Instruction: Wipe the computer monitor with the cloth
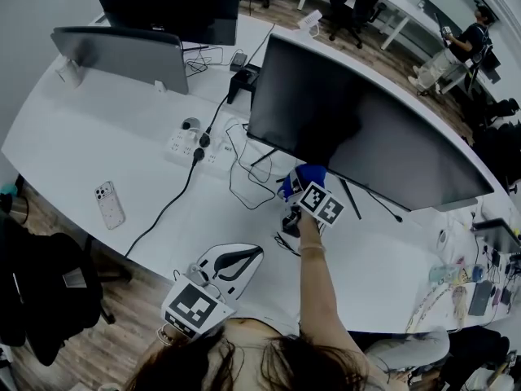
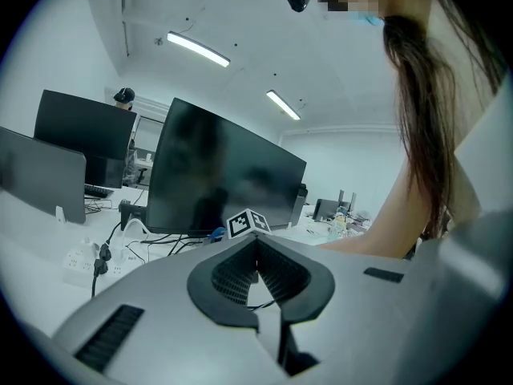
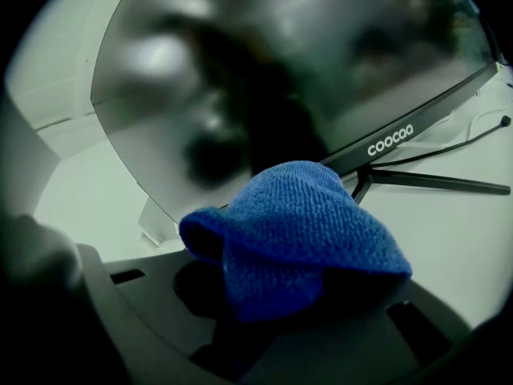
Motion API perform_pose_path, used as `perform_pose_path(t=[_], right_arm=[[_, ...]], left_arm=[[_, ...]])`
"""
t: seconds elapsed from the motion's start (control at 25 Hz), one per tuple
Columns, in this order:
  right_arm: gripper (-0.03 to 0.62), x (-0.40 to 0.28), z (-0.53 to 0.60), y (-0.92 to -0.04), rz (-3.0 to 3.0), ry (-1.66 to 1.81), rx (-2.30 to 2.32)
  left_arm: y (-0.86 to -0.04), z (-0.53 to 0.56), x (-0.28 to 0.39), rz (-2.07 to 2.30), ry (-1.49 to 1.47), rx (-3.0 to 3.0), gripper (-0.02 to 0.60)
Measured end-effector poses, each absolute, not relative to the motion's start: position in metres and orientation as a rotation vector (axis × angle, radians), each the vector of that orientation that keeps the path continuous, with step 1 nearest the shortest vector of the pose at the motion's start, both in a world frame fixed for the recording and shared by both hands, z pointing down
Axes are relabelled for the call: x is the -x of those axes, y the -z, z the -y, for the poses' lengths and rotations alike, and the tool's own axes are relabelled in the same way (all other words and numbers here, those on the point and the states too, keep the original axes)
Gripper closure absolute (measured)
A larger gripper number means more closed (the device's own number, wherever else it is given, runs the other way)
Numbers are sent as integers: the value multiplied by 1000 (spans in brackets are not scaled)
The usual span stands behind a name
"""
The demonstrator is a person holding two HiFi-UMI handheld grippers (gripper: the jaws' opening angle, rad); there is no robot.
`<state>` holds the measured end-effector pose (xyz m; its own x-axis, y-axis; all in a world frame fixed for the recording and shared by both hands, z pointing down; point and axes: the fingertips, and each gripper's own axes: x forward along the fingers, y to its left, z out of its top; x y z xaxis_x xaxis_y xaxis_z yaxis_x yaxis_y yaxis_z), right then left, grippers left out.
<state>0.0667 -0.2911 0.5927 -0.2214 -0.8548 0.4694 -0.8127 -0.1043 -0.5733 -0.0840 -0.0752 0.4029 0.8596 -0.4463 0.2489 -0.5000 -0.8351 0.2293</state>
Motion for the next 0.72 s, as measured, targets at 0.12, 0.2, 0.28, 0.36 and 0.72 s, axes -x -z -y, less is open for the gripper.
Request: perform_pose_path(t=[0.12, 0.2, 0.28, 0.36, 0.72], right_arm=[[497, -63, 292, -594, -2080, 1239, 1945], [497, -59, 294, -595, -2089, 1235, 1953], [497, -57, 295, -595, -2086, 1236, 1961], [497, -55, 295, -595, -2084, 1234, 1968], [497, -50, 296, -594, -2086, 1229, 1983]], left_arm=[[-405, 83, 93, 732, -264, -2728, 572], [-406, 89, 99, 740, -263, -2731, 572], [-406, 94, 102, 741, -258, -2733, 572], [-405, 98, 104, 735, -250, -2734, 572], [-404, 100, 102, 664, -244, -2755, 572]])
